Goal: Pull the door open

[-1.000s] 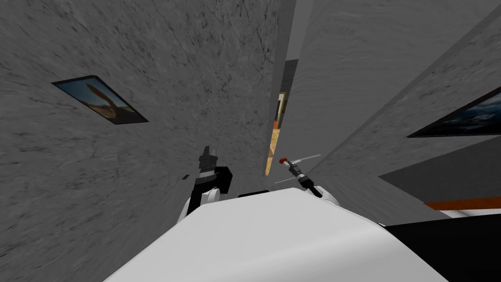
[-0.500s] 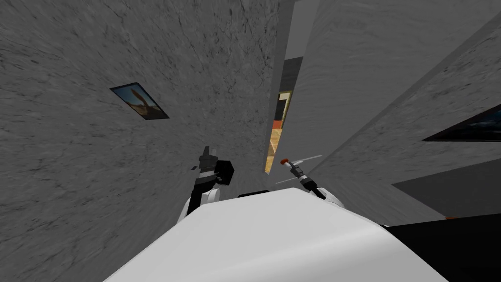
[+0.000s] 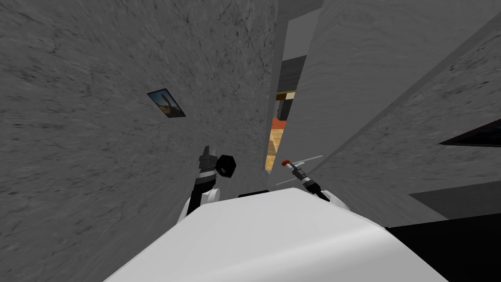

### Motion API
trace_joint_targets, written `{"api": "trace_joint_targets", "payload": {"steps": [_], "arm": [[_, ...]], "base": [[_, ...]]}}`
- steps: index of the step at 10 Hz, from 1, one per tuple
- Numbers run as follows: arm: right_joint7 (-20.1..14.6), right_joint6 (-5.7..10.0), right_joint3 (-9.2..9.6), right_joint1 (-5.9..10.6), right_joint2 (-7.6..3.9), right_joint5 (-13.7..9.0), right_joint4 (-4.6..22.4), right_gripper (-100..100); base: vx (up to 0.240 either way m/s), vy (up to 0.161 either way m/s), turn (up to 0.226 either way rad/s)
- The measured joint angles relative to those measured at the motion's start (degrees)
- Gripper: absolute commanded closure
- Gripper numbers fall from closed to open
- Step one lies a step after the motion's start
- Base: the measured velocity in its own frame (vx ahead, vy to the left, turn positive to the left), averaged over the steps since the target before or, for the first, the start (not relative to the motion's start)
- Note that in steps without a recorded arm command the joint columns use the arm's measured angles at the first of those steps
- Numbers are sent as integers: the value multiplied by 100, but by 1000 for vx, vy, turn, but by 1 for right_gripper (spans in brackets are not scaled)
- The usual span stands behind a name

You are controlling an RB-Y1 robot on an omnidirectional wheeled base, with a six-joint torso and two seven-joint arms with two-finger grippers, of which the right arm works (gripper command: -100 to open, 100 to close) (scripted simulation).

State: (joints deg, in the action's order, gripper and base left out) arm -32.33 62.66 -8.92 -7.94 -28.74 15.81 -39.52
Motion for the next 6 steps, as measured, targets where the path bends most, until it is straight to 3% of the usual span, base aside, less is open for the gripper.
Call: {"api": "trace_joint_targets", "payload": {"steps": [2, 3, 6], "arm": [[-48, 149, -28, -38, -58, 34, 63, 100], [-75, 200, -33, -81, -74, 54, 39, 100], [-100, 257, -42, -76, -94, 74, 114, 100]], "base": [[-236, -96, 155], [-105, -48, 34], [-216, -86, 198]]}}
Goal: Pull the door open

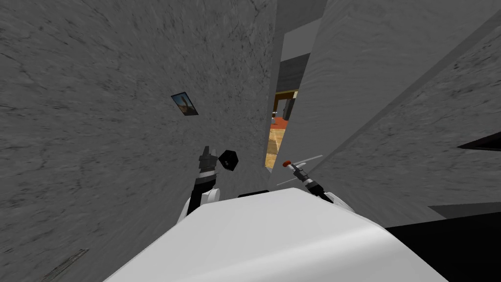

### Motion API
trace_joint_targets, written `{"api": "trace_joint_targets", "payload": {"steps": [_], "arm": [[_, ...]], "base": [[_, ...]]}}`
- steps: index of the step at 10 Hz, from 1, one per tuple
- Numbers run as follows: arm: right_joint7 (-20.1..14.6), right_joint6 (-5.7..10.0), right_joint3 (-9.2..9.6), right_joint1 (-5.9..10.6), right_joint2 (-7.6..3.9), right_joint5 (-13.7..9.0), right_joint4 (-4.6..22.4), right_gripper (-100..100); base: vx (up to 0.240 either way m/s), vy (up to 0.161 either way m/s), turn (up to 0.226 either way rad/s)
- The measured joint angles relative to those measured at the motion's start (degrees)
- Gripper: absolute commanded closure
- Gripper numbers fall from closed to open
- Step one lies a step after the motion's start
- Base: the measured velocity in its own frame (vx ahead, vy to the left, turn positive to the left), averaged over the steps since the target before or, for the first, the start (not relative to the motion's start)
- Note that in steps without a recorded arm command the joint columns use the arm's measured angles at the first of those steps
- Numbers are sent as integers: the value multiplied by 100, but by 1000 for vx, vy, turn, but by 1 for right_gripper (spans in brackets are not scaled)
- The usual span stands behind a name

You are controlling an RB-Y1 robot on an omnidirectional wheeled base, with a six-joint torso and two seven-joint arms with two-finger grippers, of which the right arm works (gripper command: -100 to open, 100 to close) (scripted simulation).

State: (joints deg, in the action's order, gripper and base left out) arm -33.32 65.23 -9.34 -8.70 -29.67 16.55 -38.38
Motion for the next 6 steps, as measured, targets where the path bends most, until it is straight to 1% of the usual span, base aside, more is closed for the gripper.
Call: {"api": "trace_joint_targets", "payload": {"steps": [2, 4, 6], "arm": [[-14, 89, -3, 27, -21, 27, 73, 100], [-20, 188, -4, 33, -37, 59, 154, 100], [-25, 275, -16, 54, -64, 80, 245, 100]], "base": [[-249, -123, 191], [-221, -83, 172], [-208, -95, 144]]}}
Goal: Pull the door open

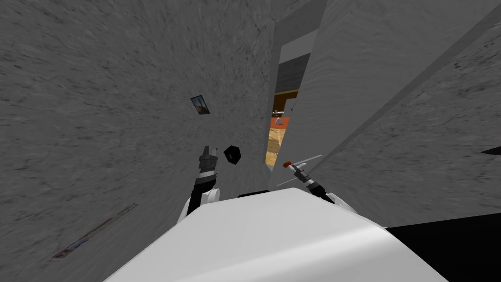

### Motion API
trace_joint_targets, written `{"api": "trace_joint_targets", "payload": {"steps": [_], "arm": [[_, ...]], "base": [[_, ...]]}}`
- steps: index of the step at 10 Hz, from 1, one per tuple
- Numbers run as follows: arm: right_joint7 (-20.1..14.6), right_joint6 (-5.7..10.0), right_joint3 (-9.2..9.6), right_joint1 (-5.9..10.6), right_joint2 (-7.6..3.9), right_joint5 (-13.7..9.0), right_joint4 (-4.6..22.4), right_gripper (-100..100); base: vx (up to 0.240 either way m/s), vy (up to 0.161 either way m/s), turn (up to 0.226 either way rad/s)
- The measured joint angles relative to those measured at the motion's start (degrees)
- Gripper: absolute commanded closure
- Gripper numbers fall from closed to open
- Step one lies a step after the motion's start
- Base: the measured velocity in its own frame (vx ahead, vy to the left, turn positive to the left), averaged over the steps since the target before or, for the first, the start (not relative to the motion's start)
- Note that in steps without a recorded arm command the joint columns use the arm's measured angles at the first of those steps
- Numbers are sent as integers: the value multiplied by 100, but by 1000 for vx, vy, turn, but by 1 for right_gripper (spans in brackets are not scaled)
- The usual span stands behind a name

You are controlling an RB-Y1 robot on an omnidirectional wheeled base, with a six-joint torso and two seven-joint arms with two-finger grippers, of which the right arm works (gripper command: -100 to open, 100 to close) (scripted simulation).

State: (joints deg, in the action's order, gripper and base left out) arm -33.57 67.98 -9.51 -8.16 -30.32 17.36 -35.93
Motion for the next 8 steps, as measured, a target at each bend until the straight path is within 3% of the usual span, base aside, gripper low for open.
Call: {"api": "trace_joint_targets", "payload": {"steps": [2, 8], "arm": [[-16, 70, 8, -7, -2, 29, 40, 100], [-36, 218, -19, 45, -42, 74, 203, 100]], "base": [[-143, -83, 99], [-204, -85, 174]]}}
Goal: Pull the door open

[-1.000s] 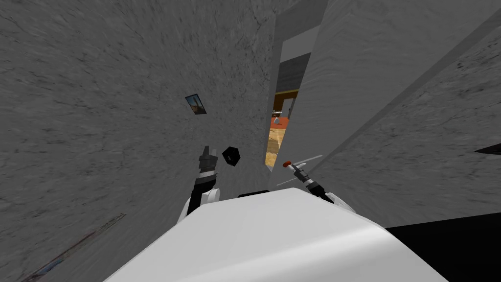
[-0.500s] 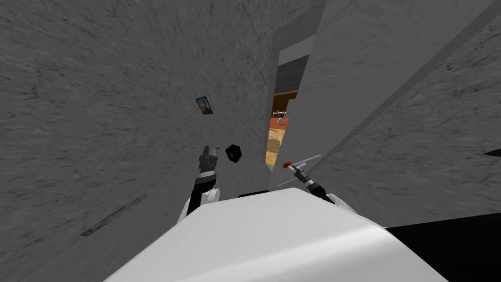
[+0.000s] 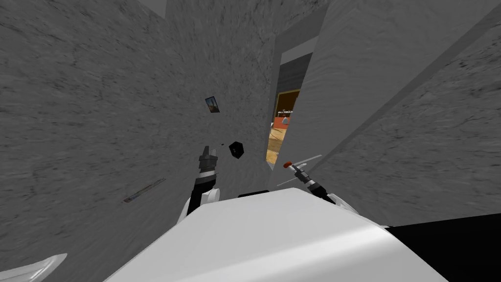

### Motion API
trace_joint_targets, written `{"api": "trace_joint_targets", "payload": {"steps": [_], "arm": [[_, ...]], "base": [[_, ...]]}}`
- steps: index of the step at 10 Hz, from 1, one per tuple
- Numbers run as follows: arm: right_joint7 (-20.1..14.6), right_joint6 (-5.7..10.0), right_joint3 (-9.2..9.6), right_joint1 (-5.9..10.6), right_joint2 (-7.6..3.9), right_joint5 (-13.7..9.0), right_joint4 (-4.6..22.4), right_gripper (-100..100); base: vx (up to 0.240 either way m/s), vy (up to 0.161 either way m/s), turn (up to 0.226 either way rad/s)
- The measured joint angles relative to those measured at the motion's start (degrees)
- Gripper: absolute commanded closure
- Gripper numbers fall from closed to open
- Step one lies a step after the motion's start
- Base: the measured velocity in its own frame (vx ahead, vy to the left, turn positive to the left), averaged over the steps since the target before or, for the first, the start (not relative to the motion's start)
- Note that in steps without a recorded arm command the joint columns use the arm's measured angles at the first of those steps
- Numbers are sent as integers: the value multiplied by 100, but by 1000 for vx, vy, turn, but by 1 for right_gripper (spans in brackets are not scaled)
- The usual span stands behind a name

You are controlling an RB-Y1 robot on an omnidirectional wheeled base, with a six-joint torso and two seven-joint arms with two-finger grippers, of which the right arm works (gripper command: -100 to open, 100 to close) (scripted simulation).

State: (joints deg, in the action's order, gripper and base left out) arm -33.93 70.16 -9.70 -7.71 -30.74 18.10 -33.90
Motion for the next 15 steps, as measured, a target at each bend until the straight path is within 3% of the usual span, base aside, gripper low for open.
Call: {"api": "trace_joint_targets", "payload": {"steps": [15], "arm": [[-32, 303, -61, 110, -57, 133, 343, 100]], "base": [[-177, -80, 143]]}}
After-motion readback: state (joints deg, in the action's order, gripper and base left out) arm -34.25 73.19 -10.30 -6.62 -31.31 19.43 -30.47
